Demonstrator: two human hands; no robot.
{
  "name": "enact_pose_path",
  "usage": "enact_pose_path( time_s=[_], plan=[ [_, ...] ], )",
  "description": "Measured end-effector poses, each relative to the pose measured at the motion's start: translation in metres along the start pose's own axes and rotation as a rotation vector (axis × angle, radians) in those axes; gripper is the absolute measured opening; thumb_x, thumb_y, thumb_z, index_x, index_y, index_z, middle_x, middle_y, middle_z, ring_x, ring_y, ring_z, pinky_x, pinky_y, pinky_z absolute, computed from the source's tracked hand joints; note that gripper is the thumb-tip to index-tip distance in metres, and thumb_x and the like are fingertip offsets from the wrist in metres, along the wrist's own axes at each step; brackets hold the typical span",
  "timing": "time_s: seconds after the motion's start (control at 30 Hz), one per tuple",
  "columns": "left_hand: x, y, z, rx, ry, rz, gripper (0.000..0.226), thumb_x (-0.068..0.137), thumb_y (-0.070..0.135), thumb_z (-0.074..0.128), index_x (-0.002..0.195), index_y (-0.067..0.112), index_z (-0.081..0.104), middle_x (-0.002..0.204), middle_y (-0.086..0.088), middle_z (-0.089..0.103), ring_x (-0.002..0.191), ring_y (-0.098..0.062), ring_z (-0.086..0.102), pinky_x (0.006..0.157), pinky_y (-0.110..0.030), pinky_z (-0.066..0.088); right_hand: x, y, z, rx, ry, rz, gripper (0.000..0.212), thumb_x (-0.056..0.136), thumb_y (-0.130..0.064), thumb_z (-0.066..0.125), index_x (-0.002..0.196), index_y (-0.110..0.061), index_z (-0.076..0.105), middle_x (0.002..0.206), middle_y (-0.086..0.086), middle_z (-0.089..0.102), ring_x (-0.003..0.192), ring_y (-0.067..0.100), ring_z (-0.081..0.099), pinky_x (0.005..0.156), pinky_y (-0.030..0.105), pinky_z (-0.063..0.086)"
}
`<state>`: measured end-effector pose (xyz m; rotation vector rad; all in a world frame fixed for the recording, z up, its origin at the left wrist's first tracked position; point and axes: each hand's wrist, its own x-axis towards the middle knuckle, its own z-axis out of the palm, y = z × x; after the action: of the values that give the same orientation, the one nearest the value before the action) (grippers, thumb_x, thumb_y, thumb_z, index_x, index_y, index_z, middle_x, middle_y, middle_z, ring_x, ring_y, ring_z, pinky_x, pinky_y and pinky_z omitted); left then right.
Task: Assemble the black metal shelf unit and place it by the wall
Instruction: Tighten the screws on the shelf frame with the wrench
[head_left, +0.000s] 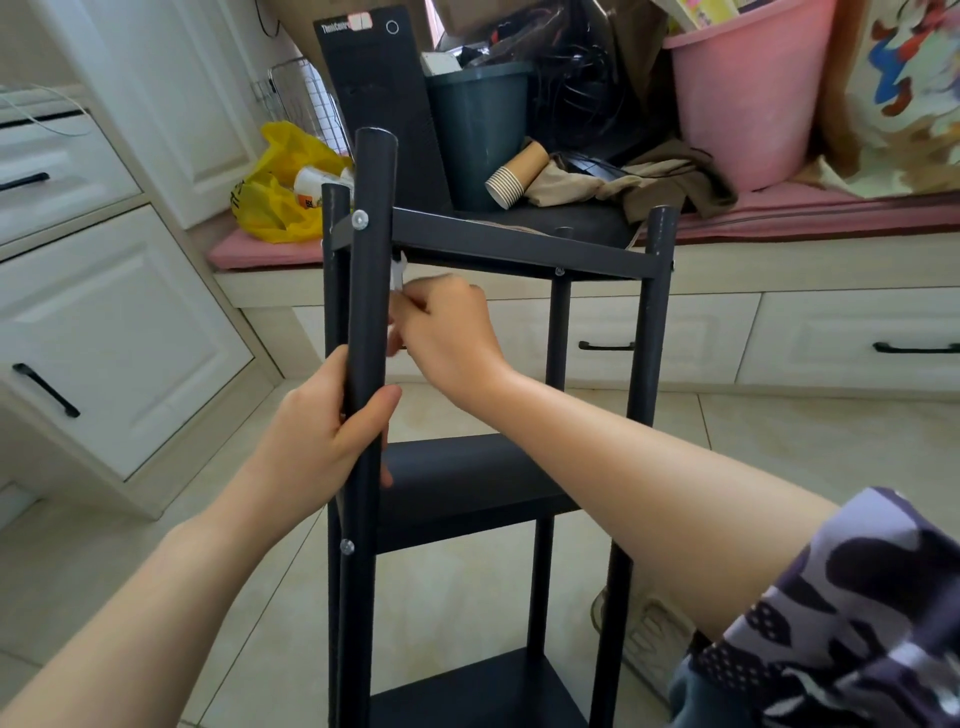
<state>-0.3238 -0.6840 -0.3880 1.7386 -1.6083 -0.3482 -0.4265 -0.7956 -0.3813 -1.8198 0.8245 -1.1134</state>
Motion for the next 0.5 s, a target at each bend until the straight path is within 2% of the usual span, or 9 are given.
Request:
enact_pose_path(
  time_s=[0.07, 0.17, 0.27, 0.4, 0.5],
  plan=[
    [0.000, -0.001, -0.001, -0.001, 0.003, 0.000, 0.013, 0.101, 0.021, 0.053, 0.090, 0.016, 0.048, 0.068, -0.007, 0.068, 0.048, -0.019, 0.068, 0.048, -0.020, 0.050, -0.006, 0.004, -0.008, -0.070, -0.060, 0.036, 0.030, 0.102, -0.022, 0.050, 0.079, -0.011, 0.067, 0.064, 0.000, 0.068, 0.065, 0.010, 0.063, 0.070, 0.029, 0.050],
    [0.001, -0.004, -0.002, 0.011, 0.020, -0.011, 0.017, 0.100, 0.021, 0.054, 0.089, 0.010, 0.048, 0.064, -0.012, 0.066, 0.048, -0.018, 0.068, 0.048, -0.019, 0.049, -0.016, 0.009, -0.026, -0.112, -0.098, 0.041, 0.029, 0.103, -0.023, 0.049, 0.082, -0.013, 0.067, 0.062, -0.003, 0.066, 0.059, 0.000, 0.057, 0.065, 0.020, 0.042],
    [0.000, -0.005, -0.004, -0.015, 0.015, -0.030, 0.018, 0.101, 0.021, 0.053, 0.089, 0.010, 0.046, 0.065, -0.015, 0.064, 0.049, -0.020, 0.068, 0.049, -0.023, 0.051, -0.026, 0.016, -0.046, -0.194, -0.148, 0.055, 0.028, 0.104, -0.025, 0.047, 0.087, -0.014, 0.067, 0.067, -0.002, 0.067, 0.059, 0.000, 0.057, 0.068, 0.015, 0.044],
    [0.000, -0.006, -0.006, -0.031, -0.008, -0.042, 0.016, 0.101, 0.022, 0.054, 0.093, 0.012, 0.046, 0.072, -0.018, 0.064, 0.051, -0.023, 0.070, 0.053, -0.030, 0.055, -0.044, 0.031, -0.074, -0.331, -0.192, 0.070, 0.029, 0.105, -0.027, 0.045, 0.094, -0.011, 0.068, 0.073, -0.003, 0.064, 0.069, 0.011, 0.062, 0.072, 0.019, 0.049],
    [-0.001, -0.005, -0.008, -0.044, -0.018, -0.034, 0.012, 0.101, 0.021, 0.055, 0.095, 0.016, 0.046, 0.073, -0.019, 0.064, 0.052, -0.025, 0.070, 0.056, -0.034, 0.057, -0.053, 0.045, -0.095, -0.411, -0.168, 0.117, 0.029, 0.104, -0.027, 0.046, 0.095, -0.012, 0.069, 0.088, -0.005, 0.062, 0.084, 0.014, 0.059, 0.075, 0.022, 0.047]
  ],
)
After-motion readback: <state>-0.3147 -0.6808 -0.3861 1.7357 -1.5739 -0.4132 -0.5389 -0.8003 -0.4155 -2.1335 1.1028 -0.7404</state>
